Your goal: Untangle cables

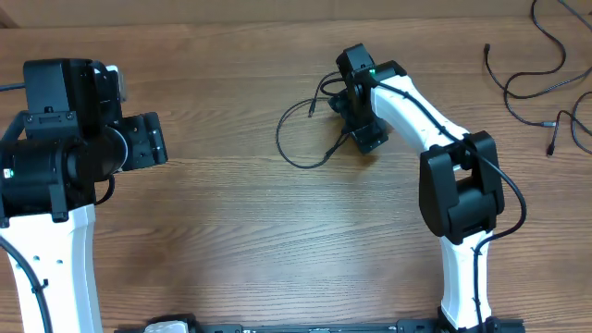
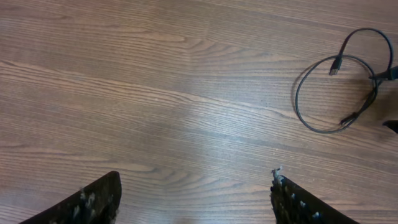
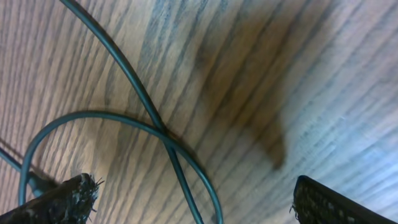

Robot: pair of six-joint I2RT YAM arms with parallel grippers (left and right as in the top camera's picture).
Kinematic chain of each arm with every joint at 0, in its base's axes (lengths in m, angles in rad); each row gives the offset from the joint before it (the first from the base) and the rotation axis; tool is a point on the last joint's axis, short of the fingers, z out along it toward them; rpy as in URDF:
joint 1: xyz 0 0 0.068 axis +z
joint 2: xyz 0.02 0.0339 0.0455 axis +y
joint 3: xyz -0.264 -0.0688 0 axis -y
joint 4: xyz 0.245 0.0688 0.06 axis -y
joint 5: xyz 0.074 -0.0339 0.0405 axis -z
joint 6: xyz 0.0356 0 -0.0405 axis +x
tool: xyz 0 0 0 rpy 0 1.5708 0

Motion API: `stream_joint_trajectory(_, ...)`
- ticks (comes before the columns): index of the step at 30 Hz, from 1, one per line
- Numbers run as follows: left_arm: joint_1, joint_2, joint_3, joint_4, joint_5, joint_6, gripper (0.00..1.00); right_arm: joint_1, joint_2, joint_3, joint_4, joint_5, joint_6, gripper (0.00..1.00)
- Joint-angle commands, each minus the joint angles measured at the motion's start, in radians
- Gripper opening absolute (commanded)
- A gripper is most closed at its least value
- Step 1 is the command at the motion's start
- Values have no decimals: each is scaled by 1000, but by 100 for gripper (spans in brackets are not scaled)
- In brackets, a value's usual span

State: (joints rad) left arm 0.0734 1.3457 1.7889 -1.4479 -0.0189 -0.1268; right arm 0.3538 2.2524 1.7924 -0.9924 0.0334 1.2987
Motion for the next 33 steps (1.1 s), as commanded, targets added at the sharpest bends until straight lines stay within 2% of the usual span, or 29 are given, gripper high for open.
stream_joint_trajectory(1, -5, -11, 20, 0, 11, 16, 76, 0, -11, -31, 38, 18, 2, 100)
stream_joint_trajectory(6, -5, -11, 20, 0, 11, 16, 77, 0, -7, -90, 97, 39, -16, 99)
stream_joint_trajectory(9, -5, -11, 20, 0, 11, 16, 77, 0, 10, -118, 111, 40, -16, 95)
stream_joint_trajectory(13, -5, -11, 20, 0, 11, 16, 76, 0, 50, -143, 113, 32, -17, 79)
stream_joint_trajectory(15, -5, -11, 20, 0, 11, 16, 76, 0, 65, -158, 117, 27, -16, 51)
stream_joint_trajectory(18, -5, -11, 20, 0, 11, 16, 76, 0, 76, -171, 128, 25, -16, 33)
stream_joint_trajectory(19, -5, -11, 20, -1, 11, 16, 76, 0, 79, -171, 128, 26, -17, 30)
stream_joint_trajectory(20, -5, -11, 20, -1, 11, 16, 76, 0, 80, -171, 128, 26, -17, 22)
stream_joint_trajectory(21, -5, -11, 20, -2, 11, 16, 76, 0, 80, -171, 128, 26, -16, 9)
stream_joint_trajectory(22, -5, -11, 20, -3, 11, 16, 76, 0, 81, -171, 128, 26, -16, 4)
stream_joint_trajectory(26, -5, -11, 20, -13, 11, 16, 76, 0, 81, -171, 130, 26, -23, 4)
stream_joint_trajectory(33, -5, -11, 20, -21, 11, 18, 76, 1, 80, -170, 172, 28, -185, 4)
